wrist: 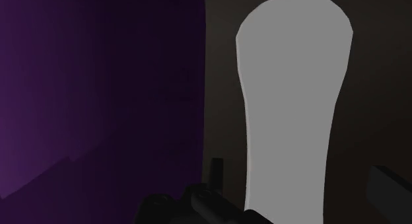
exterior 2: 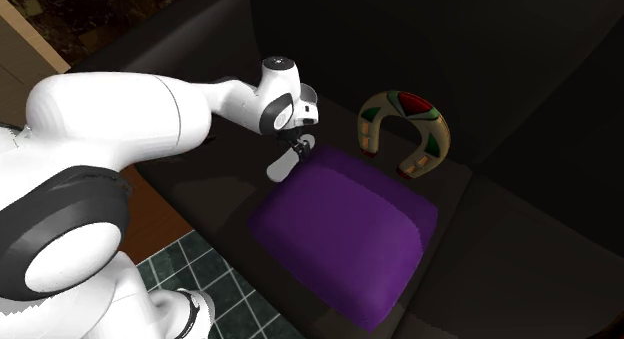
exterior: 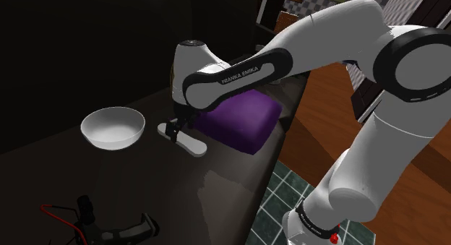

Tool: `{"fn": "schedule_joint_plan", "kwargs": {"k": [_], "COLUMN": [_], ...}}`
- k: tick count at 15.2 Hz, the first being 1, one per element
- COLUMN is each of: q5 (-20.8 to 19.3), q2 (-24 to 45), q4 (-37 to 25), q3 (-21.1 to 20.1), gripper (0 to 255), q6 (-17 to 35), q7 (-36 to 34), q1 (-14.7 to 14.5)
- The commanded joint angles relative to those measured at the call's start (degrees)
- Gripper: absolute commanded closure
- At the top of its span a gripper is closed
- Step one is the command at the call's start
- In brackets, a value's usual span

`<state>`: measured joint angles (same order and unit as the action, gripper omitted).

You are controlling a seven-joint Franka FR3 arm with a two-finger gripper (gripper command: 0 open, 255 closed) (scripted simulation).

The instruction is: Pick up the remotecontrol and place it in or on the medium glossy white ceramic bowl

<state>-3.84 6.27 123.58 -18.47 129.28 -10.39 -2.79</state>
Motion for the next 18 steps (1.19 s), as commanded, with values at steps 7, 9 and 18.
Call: {"fn": "schedule_joint_plan", "kwargs": {"k": [7,9,18], "q5": [-0.9,-0.9,-1.0], "q2": [1.8,1.8,2.0], "q4": [1.0,1.0,1.3], "q3": [0.1,0.1,0.3], "gripper": [0,0,255], "q6": [2.6,2.6,3.1], "q7": [-0.7,-0.7,-0.4], "q1": [-0.1,-0.1,0.1]}}
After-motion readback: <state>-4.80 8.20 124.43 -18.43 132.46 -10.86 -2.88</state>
